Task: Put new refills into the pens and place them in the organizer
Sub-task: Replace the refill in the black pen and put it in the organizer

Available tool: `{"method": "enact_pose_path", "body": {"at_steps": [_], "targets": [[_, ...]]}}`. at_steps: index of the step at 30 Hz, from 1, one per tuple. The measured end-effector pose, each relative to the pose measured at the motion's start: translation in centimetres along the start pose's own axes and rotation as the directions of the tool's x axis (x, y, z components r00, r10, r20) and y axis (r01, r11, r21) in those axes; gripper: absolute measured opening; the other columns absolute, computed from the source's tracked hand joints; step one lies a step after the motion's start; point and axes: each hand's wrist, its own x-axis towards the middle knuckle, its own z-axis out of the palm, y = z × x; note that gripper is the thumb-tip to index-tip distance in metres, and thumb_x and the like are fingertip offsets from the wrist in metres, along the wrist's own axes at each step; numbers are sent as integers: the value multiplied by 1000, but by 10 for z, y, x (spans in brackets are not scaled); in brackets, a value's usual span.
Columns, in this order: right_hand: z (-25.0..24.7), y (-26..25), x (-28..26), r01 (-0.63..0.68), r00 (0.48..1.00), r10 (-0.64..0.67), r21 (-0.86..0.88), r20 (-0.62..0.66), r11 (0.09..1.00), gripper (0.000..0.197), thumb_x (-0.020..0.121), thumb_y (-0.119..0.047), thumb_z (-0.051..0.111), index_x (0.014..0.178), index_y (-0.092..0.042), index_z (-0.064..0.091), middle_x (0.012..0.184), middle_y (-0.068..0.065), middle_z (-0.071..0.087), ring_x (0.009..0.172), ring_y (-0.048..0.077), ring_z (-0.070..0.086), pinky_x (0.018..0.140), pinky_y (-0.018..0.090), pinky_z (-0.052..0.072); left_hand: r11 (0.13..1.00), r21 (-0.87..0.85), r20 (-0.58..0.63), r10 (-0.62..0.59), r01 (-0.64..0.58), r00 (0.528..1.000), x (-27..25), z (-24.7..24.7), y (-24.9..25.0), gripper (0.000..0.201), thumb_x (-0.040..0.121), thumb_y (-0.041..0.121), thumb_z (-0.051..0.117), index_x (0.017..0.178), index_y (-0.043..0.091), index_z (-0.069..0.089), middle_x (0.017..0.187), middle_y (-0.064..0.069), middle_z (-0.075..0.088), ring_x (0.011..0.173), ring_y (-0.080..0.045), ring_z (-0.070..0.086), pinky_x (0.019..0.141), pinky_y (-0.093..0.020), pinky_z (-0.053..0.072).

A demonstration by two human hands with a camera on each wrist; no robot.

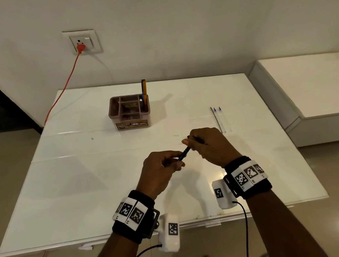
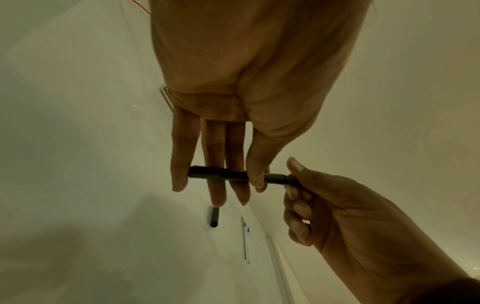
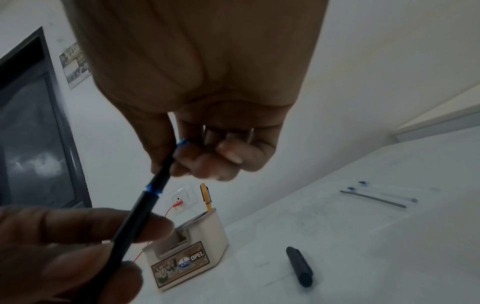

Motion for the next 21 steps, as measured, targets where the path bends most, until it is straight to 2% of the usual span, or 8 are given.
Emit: {"method": "enact_pose_path", "body": {"at_steps": [3,6,8,10,13,16,19,21], "targets": [[0,-3,3,-42,998,39,-45,-51,998,66,93,-59,61,51,-13,38,46,-1,33,49,19,35,55,38,36,1000,-5,14,-1,1,1000,-1,2,1,23,94,12,69,112,22,77,87,1,81,86,-12,77,66,-26,53],[0,-4,2,-101,994,101,13,-45,995,69,82,-75,59,58,-10,54,49,4,54,52,22,56,58,40,51,1000,-22,17,-5,5,1000,0,1,1,23,94,12,68,114,21,77,87,0,81,87,-16,78,65,-29,52],[0,-1,0,-92,995,94,87,-22,992,51,84,-67,63,70,-18,61,60,4,65,61,25,65,64,48,58,999,-45,10,-15,15,1000,0,-1,1,23,95,12,68,115,19,77,88,-1,81,89,-18,77,66,-30,51],[0,0,1,-33,999,35,104,-18,994,38,92,-49,66,71,-17,60,60,7,63,57,24,60,63,47,55,998,-59,14,-17,18,1000,0,-2,1,22,95,12,67,114,19,77,88,-2,81,89,-18,77,65,-29,50],[1,0,3,25,997,-20,61,-70,998,53,95,-44,64,60,-6,53,51,9,44,52,18,39,57,39,39,996,-84,22,-14,16,1000,-1,0,2,23,94,10,68,113,18,78,86,-4,81,88,-21,77,64,-30,48],[2,-1,5,-14,996,18,47,-82,999,73,88,-60,63,54,3,48,46,8,30,48,16,30,55,37,31,993,-118,6,-2,3,1000,-2,0,1,23,91,7,71,111,16,80,85,-7,81,82,-18,75,64,-33,47],[0,-7,3,-83,995,88,104,-44,991,75,79,-71,66,57,0,54,48,14,50,43,15,47,54,37,45,991,-133,-15,-12,10,1000,-2,-2,3,25,90,3,72,112,12,79,85,-9,81,79,-18,73,64,-35,46],[-3,-8,2,-98,995,101,174,-8,980,56,85,-58,71,68,-6,62,60,12,64,47,8,58,55,34,49,990,-136,-21,-30,27,999,-2,-3,5,25,91,3,71,113,11,78,86,-10,81,78,-15,73,65,-36,46]]}}
